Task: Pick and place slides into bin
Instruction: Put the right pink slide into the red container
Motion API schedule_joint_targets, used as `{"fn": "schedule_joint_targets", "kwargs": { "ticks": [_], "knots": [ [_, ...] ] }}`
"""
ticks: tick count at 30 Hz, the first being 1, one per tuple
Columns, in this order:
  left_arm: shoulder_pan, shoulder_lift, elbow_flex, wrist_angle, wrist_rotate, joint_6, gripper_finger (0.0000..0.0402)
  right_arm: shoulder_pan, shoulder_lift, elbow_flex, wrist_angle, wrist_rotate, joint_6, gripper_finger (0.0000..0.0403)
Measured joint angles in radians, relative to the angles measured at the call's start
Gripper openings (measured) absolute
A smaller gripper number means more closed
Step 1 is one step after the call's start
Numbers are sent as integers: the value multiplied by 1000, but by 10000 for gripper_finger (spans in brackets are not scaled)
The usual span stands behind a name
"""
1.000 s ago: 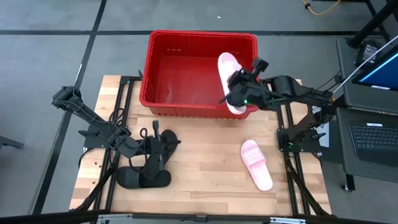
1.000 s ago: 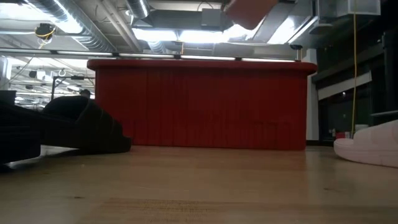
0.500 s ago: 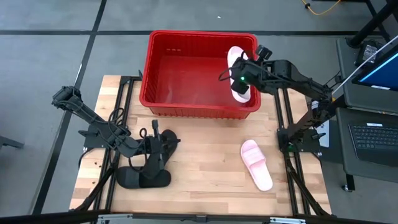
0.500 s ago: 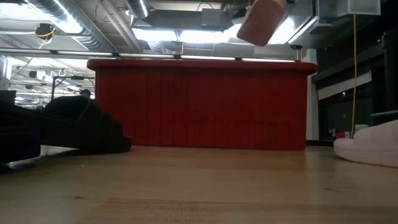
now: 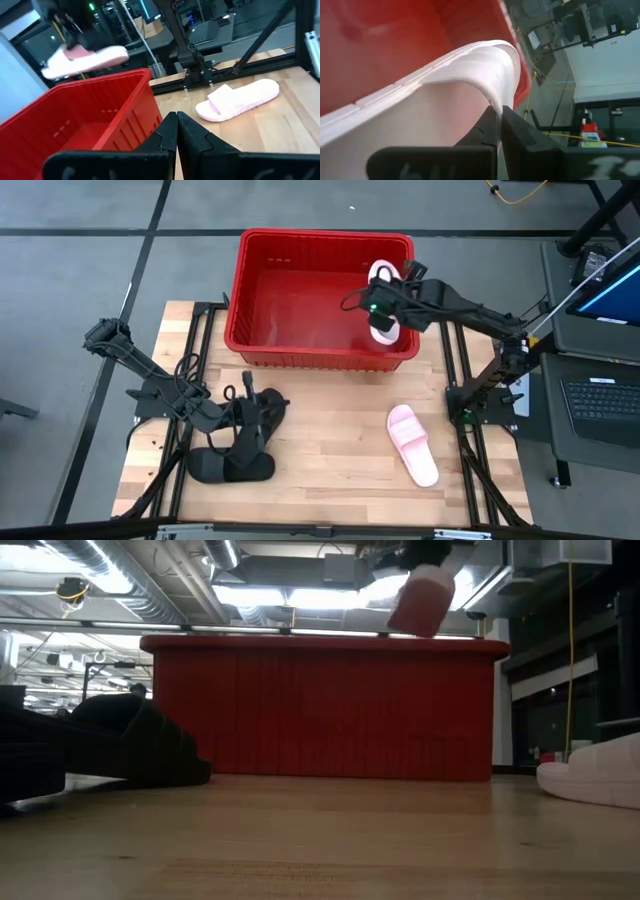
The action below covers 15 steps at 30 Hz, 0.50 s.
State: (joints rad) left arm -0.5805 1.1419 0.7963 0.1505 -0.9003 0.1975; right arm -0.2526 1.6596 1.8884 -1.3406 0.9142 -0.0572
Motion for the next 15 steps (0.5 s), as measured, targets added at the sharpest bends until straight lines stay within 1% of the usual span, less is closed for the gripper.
{"fn": "schedule_joint_targets", "kwargs": {
  "ticks": [8, 13, 15],
  "knots": [
    [0, -2, 0, 12, -8, 24, 2, -64, 1, -254, 281, -2, -110, 10],
    [0, -3, 0, 13, -9, 17, 2, -107, 1, -356, 419, -8, -200, 10],
    [1, -3, 0, 13, -13, 16, 2, -124, 1, -381, 468, -33, -236, 10]
  ]
}}
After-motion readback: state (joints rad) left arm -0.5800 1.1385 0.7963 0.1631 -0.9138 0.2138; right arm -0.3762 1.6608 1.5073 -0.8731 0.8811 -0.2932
